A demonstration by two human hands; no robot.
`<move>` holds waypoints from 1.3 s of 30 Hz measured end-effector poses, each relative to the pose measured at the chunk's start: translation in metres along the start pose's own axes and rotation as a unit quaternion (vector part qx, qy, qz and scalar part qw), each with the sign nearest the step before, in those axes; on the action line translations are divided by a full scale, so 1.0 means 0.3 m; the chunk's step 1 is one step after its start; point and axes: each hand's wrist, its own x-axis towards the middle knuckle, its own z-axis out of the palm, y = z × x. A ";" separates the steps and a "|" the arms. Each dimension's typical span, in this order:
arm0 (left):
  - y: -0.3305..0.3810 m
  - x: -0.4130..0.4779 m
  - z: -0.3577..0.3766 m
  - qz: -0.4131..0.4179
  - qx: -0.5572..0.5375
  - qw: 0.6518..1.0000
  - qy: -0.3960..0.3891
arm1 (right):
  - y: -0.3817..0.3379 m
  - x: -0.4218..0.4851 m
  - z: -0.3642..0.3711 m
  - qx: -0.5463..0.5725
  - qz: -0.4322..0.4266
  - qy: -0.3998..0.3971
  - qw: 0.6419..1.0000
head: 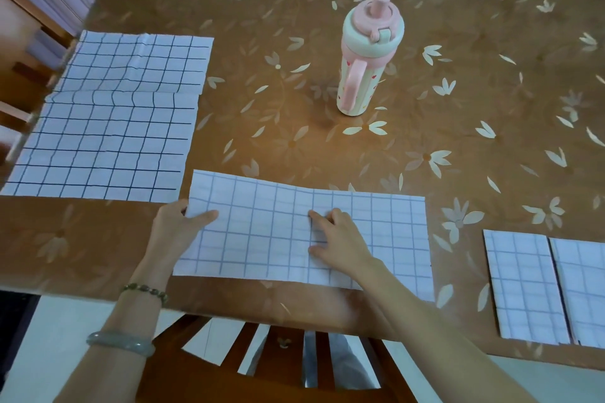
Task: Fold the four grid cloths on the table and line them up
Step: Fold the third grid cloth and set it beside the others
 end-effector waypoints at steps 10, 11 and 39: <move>0.011 0.017 -0.174 0.046 0.001 0.996 -0.078 | -0.080 0.076 0.024 0.020 0.021 -0.025 0.999; 0.023 0.009 -0.181 0.052 -0.005 0.996 -0.077 | -0.079 0.075 0.020 0.018 0.020 -0.035 0.999; 0.409 -0.393 0.755 0.161 0.024 0.960 -0.228 | 0.254 -0.212 -0.257 0.692 0.267 0.124 0.660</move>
